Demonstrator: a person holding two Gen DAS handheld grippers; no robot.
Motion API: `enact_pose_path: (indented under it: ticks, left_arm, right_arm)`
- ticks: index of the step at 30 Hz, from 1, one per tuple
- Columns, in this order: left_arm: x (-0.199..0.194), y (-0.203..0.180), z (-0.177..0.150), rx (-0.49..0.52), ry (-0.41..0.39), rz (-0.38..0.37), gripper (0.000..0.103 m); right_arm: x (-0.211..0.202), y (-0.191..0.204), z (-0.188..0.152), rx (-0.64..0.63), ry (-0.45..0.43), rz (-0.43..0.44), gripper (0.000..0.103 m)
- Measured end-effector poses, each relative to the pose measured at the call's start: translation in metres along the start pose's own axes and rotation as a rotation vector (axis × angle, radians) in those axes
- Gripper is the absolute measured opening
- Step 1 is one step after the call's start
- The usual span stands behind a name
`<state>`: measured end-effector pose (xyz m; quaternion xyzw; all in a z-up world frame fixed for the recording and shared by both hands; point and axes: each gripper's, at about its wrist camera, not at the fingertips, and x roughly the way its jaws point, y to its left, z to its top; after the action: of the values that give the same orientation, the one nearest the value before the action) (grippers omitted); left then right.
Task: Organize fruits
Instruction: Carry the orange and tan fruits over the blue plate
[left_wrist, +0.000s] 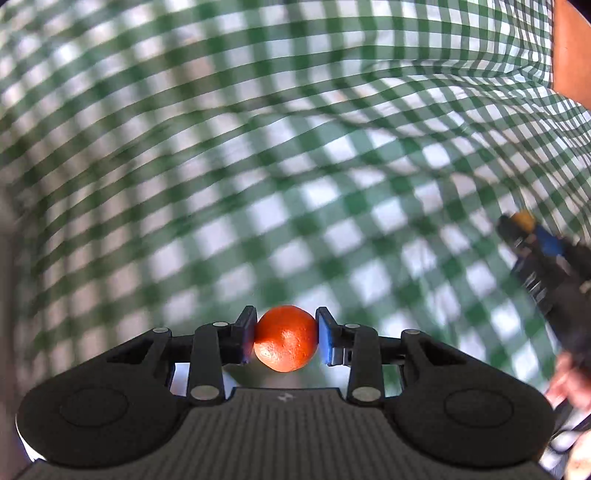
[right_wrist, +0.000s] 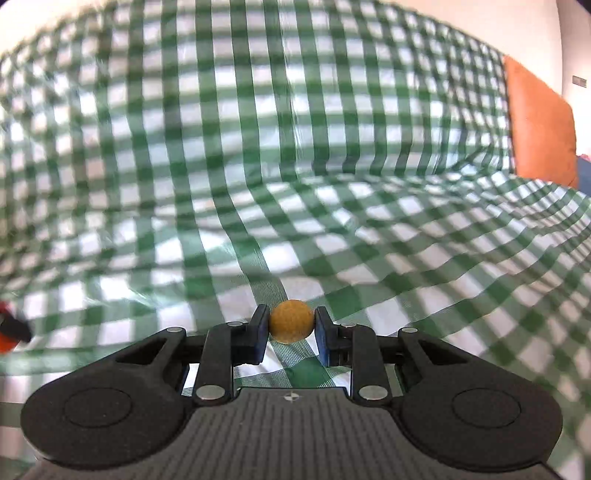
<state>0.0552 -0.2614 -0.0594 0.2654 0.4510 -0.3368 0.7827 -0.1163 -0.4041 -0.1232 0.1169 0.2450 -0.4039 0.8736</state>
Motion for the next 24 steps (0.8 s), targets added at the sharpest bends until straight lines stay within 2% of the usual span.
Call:
enact_pose_path:
  ticks: [3,7,13,16,20,24]
  left_arm:
    - [-0.045,0.025,-0.045,-0.032,0.028,0.032,0.038]
    - [-0.094,0.056,-0.104,-0.074,0.060,0.083,0.038]
    - [-0.155,0.094,-0.184,-0.147,0.072,0.151,0.038]
    - [-0.178,0.102,-0.220,-0.170,0.053,0.155,0.038]
    - [-0.200,0.106,-0.258,-0.199,0.019,0.159,0.038]
    - [-0.212,0.106,-0.277,-0.217,-0.018,0.141,0.038]
  right_arm:
    - [-0.053,0.003,0.004,-0.015,-0.024,0.056,0.027]
    - [-0.129,0.021,-0.003,-0.054,-0.008,0.201,0.027]
    - [-0.223,0.060,-0.019,-0.104,0.058,0.417,0.027]
    - [-0.269,0.077,-0.030,-0.098,0.112,0.499,0.027]
    - [-0.319,0.101,-0.045,-0.164,0.141,0.550,0.027]
    - [-0.346,0.117,-0.053,-0.240,0.128,0.558,0.027]
